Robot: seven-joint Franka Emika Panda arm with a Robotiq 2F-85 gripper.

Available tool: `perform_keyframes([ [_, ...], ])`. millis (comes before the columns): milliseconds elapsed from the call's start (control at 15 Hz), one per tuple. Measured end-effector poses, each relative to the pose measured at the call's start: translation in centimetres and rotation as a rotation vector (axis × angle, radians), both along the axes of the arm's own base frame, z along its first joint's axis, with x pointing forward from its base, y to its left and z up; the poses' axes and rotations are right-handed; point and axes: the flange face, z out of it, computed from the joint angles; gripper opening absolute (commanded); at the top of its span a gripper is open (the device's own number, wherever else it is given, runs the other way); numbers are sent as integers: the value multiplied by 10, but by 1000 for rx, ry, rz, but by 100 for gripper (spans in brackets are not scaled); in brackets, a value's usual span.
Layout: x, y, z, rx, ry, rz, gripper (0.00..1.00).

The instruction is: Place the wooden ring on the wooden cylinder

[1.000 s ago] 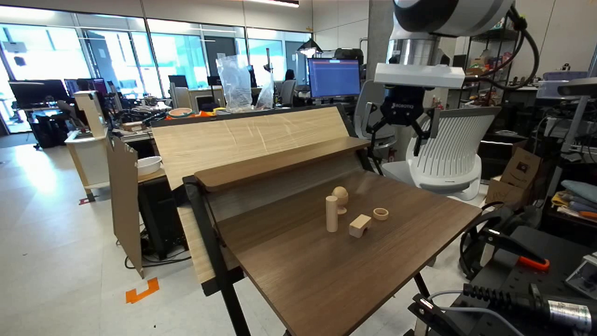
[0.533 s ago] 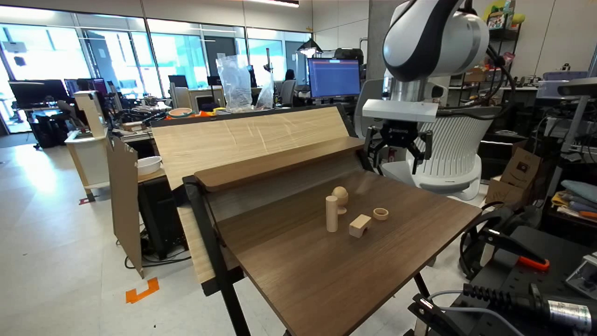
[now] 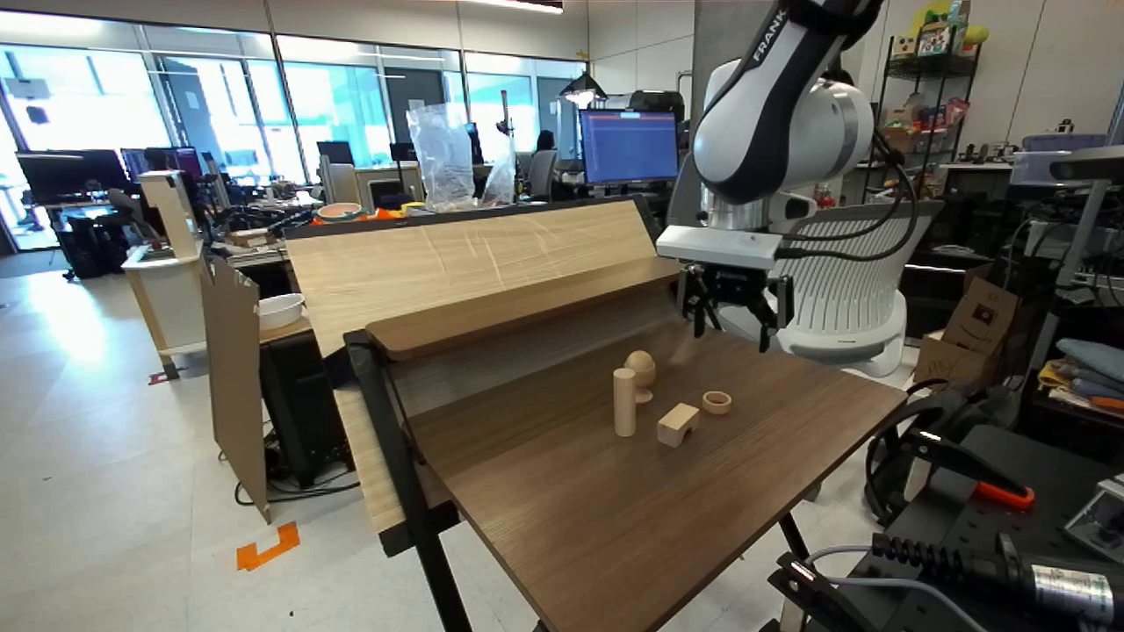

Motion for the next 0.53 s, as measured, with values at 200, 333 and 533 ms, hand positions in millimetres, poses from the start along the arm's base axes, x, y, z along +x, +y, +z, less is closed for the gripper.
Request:
perform_keyframes([
  [200,2,1,-19,-2,20,-36,100],
  [333,2,0,-33,-3,36,-60,100],
  [533,1,-3,-44,-7,52,-71,100],
])
